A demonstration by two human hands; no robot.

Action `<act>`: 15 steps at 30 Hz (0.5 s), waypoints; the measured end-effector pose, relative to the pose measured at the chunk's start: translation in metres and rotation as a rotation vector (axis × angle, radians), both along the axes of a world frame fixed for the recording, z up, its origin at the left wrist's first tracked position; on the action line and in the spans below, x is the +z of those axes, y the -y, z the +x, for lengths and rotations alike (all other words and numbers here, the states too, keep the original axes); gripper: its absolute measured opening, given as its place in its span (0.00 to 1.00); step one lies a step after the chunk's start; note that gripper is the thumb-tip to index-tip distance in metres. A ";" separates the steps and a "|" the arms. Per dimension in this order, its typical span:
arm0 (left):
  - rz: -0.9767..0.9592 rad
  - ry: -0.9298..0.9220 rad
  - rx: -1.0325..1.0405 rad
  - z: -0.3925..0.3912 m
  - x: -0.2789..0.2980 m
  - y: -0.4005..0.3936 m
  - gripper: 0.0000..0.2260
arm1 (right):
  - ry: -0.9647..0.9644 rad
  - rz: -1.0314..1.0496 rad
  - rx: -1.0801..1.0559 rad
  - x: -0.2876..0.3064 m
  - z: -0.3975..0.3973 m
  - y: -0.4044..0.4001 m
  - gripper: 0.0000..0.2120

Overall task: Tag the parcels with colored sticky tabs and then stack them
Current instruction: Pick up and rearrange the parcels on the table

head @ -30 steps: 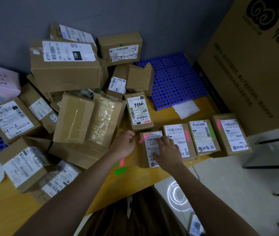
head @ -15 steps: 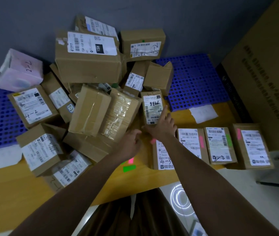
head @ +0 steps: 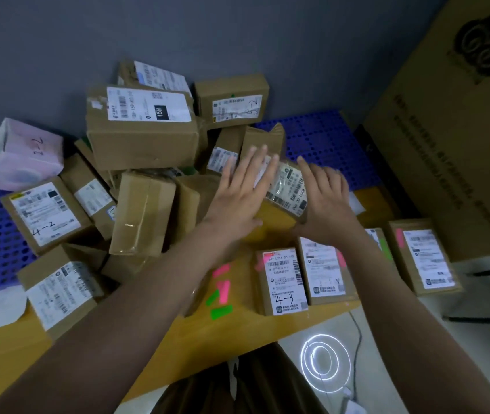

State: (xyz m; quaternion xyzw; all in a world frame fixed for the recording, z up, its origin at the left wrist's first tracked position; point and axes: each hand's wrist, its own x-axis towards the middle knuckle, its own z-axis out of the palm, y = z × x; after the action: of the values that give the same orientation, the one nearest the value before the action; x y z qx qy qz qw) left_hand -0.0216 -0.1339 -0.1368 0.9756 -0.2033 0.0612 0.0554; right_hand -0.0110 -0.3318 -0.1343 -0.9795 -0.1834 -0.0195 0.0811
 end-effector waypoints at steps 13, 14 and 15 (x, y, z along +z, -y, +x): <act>-0.425 -0.227 0.288 0.044 0.004 0.038 0.47 | -0.168 0.683 -0.326 0.025 0.018 0.009 0.58; -0.481 -0.214 0.351 0.042 0.003 0.041 0.48 | -0.314 0.913 -0.428 0.026 0.016 0.002 0.58; -0.510 -0.196 0.387 0.039 0.003 0.044 0.49 | -0.437 1.111 -0.483 0.025 0.014 -0.004 0.55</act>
State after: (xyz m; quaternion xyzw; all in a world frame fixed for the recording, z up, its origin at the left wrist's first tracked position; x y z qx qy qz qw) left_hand 0.0172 -0.1781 -0.1334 0.9520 0.0141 0.0253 0.3046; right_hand 0.0028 -0.3280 -0.1095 -0.7865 0.1005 0.0707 0.6053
